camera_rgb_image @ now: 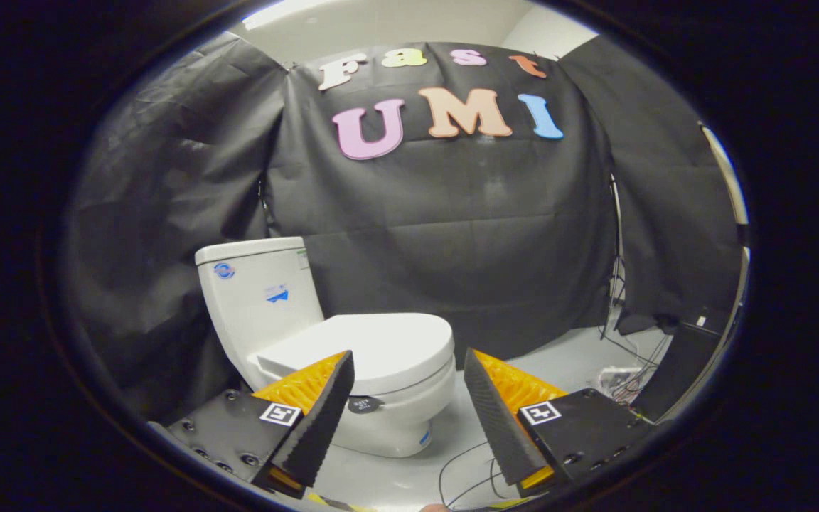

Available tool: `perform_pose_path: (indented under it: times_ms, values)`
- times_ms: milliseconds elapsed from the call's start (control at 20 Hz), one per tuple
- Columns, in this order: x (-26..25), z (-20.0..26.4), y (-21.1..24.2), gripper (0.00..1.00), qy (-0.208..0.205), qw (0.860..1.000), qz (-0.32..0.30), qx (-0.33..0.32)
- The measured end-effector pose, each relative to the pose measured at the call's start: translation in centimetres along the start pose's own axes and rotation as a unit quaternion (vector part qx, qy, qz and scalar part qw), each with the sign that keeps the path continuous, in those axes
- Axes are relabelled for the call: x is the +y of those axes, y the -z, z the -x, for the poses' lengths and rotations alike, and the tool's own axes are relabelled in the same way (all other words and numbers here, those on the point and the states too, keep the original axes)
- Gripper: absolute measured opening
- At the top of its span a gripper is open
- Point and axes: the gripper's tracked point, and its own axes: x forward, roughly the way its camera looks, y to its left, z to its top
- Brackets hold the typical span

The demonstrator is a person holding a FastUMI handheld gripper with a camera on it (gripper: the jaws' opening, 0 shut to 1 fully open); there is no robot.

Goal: Open the toilet lid.

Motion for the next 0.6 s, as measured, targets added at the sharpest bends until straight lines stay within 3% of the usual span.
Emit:
perform_pose_path:
  times_ms: [150, 300, 400, 600]
  values:
    - [-0.1, -1.0, 1.5, 0.97, 0.008, 0.999, -0.031, 0.033]
    - [1.2, -2.3, 3.2, 0.98, 0.000, 0.992, -0.100, 0.076]
    - [2.9, -2.9, 5.8, 0.98, -0.007, 0.977, -0.171, 0.129]
    - [5.7, -4.7, 8.8, 0.98, -0.009, 0.929, -0.315, 0.195]
